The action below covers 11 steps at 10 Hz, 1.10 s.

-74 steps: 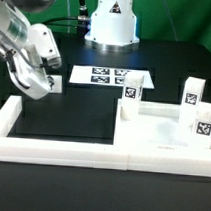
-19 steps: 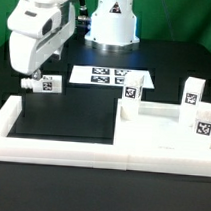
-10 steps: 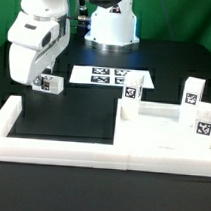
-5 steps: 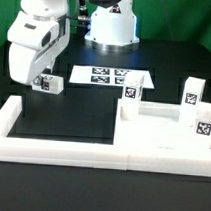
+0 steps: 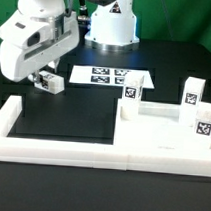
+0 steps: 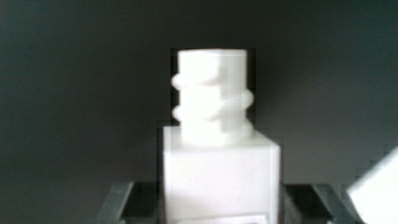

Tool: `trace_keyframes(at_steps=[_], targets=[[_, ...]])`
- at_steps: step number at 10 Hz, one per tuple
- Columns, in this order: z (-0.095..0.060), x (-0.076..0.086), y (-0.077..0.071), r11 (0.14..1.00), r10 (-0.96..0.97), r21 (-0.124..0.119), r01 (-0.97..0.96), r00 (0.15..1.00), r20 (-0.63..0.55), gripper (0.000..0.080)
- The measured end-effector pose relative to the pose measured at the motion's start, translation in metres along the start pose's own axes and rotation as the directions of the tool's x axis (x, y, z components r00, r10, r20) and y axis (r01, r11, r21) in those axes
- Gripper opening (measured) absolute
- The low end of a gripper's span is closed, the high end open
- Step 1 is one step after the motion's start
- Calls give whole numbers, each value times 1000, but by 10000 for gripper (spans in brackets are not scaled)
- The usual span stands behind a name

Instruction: Assemble square table

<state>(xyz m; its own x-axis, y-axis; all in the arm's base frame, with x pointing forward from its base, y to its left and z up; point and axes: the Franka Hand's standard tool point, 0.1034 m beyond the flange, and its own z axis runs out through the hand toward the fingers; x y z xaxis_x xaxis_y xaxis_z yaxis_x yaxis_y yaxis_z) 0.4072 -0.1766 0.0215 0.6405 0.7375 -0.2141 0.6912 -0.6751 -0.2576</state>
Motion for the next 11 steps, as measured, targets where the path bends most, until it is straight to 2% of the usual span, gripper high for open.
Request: trace_keyframes(at_steps=[1, 2, 4, 7, 8, 10, 11], targets=[[-5, 8, -4, 990, 99, 95, -102, 995, 33, 289], [-9, 16, 0, 981, 151, 120, -154, 988, 32, 289], [-11, 18, -2, 992, 96, 77, -97, 995, 10, 289], [-9, 16, -3, 989, 125, 84, -125, 992, 13, 290], [-2, 6, -9, 969, 234, 85, -233, 972, -2, 290], [8, -6, -24, 929, 365, 70, -362, 930, -36, 290], [12, -7, -28, 913, 402, 82, -399, 915, -28, 290]])
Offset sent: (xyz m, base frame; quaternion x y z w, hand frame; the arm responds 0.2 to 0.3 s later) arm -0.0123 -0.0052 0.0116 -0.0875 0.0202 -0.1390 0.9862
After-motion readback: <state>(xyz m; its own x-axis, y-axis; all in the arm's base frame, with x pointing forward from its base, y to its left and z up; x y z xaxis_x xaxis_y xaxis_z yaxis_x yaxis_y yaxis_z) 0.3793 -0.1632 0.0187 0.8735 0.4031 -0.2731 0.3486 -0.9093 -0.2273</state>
